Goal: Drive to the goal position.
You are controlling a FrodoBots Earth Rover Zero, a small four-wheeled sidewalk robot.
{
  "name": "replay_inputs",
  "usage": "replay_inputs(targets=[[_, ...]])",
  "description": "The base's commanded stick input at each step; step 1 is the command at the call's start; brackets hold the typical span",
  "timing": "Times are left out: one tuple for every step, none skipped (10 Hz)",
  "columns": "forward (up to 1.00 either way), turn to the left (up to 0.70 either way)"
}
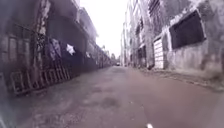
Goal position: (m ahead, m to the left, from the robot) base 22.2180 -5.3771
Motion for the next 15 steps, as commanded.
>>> replay_inputs(targets=[[0.6, 0.0], [0.6, 0.0], [0.6, 0.0], [0.6, 0.0], [0.6, 0.0], [0.6, 0.0], [0.6, 0.0], [0.6, 0.0], [0.6, 0.0], [0.6, 0.0], [0.6, 0.0], [0.6, 0.0], [0.6, 0.0], [0.6, 0.0], [0.6, 0.0]])
